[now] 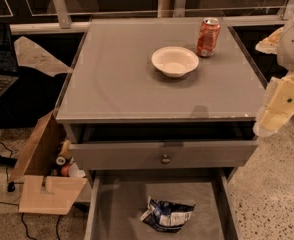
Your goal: Pick blue chip bag from middle drawer and place on counter
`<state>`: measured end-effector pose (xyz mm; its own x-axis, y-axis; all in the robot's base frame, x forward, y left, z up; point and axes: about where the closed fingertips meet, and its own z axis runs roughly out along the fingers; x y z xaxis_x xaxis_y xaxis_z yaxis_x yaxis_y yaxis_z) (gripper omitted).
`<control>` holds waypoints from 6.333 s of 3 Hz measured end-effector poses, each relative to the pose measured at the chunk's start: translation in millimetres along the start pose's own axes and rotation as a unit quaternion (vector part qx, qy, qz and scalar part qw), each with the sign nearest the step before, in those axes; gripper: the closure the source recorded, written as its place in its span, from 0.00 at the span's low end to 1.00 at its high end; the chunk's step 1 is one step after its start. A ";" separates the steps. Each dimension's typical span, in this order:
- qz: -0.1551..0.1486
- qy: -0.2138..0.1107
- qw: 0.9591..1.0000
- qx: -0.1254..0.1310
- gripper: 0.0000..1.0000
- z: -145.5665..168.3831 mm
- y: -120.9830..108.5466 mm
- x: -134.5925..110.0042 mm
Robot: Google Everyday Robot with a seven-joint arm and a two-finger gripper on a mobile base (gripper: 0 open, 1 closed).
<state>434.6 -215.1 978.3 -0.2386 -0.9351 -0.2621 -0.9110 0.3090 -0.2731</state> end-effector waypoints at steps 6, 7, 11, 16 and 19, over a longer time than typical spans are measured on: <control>0.182 -0.152 0.967 -0.096 0.00 177.6 86.8 -18.6; 0.208 -0.137 0.960 -0.126 0.00 217.5 122.7 -4.0; 0.284 -0.008 0.947 -0.148 0.00 377.6 229.4 71.3; 0.314 -0.029 0.940 -0.132 0.00 486.3 192.3 61.6; 0.334 -0.020 0.935 -0.118 0.00 525.3 193.7 53.1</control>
Offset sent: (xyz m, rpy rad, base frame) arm 0.0047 0.0409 -0.1286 0.4694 -0.0386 -0.2962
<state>422.2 -113.7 425.3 -0.7723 -0.5386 -0.3368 -0.6132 0.7706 0.1738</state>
